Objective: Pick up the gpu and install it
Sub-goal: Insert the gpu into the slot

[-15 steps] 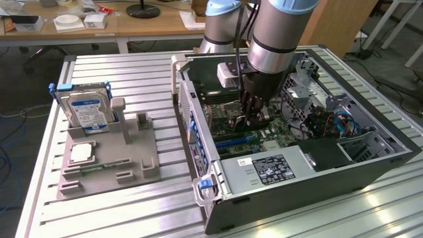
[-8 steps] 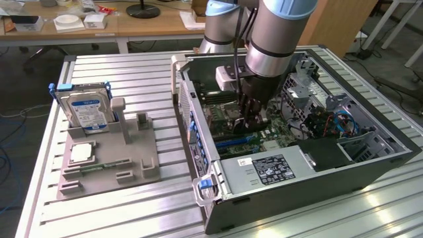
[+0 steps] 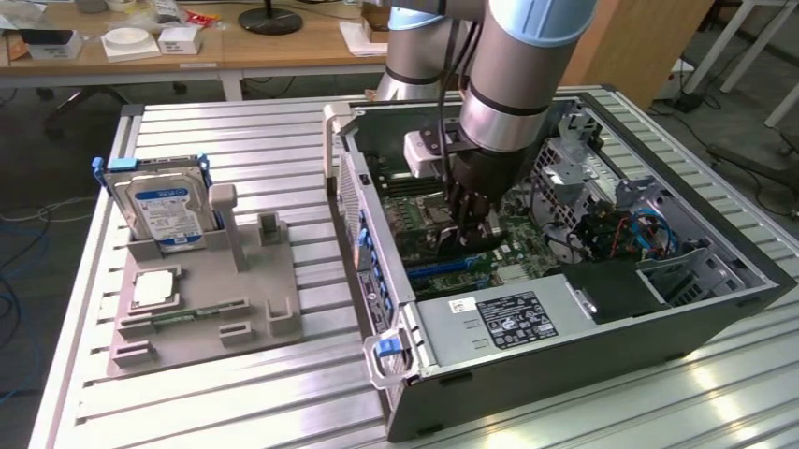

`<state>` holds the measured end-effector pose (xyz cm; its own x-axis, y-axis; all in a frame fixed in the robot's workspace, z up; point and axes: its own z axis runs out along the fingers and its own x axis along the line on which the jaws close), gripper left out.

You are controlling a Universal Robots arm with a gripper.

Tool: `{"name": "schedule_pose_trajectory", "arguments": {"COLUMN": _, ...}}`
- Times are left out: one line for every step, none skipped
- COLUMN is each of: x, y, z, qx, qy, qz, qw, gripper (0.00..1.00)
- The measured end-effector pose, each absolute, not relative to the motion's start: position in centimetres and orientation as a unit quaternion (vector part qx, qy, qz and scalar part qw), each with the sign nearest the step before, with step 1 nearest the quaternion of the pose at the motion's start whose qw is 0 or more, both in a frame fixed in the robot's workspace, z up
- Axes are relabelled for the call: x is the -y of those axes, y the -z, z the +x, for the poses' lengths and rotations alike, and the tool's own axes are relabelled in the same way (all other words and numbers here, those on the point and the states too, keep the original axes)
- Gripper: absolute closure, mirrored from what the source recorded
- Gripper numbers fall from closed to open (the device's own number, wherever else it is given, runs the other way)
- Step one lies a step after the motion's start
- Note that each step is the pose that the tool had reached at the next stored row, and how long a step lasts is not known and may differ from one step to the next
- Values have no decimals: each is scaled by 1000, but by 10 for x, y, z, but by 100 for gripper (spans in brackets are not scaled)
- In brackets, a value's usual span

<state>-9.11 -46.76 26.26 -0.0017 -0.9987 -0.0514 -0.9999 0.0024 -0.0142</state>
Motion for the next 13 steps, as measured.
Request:
{"name": "schedule_pose_trajectory", "arguments": {"x": 468, "y": -262, "z": -92, "qx": -708, "qy": -13, "qz": -706, "qw": 23, "gripper": 73}}
{"name": "schedule_pose_trajectory", "arguments": {"x": 468, "y": -261, "z": -92, "qx": -708, "qy": -13, "qz": -706, "qw": 23, "gripper": 73}}
{"name": "schedule_pose_trajectory", "arguments": {"x": 468, "y": -260, "z": -93, "qx": -708, "qy": -13, "qz": -706, "qw": 23, "gripper": 73}}
{"name": "schedule_pose_trajectory", "arguments": {"x": 468, "y": -259, "z": -93, "qx": -708, "qy": -13, "qz": -706, "qw": 23, "gripper": 73}}
{"name": "schedule_pose_trajectory", "arguments": {"x": 468, "y": -258, "z": -93, "qx": -708, "qy": -13, "qz": -706, "qw": 23, "gripper": 73}}
{"name": "schedule_pose_trajectory", "arguments": {"x": 468, "y": -257, "z": -93, "qx": -708, "qy": -13, "qz": -706, "qw": 23, "gripper": 73}}
{"name": "schedule_pose_trajectory", "arguments": {"x": 468, "y": -255, "z": -93, "qx": -708, "qy": -13, "qz": -706, "qw": 23, "gripper": 73}}
{"name": "schedule_pose_trajectory", "arguments": {"x": 468, "y": -254, "z": -94, "qx": -708, "qy": -13, "qz": -706, "qw": 23, "gripper": 73}}
{"name": "schedule_pose_trajectory", "arguments": {"x": 468, "y": -251, "z": -95, "qx": -708, "qy": -13, "qz": -706, "qw": 23, "gripper": 73}}
{"name": "schedule_pose_trajectory", "arguments": {"x": 468, "y": -250, "z": -95, "qx": -708, "qy": -13, "qz": -706, "qw": 23, "gripper": 73}}
{"name": "schedule_pose_trajectory", "arguments": {"x": 468, "y": -250, "z": -95, "qx": -708, "qy": -13, "qz": -706, "qw": 23, "gripper": 73}}
{"name": "schedule_pose_trajectory", "arguments": {"x": 468, "y": -250, "z": -95, "qx": -708, "qy": -13, "qz": -706, "qw": 23, "gripper": 73}}
{"name": "schedule_pose_trajectory", "arguments": {"x": 468, "y": -250, "z": -95, "qx": -708, "qy": -13, "qz": -706, "qw": 23, "gripper": 73}}
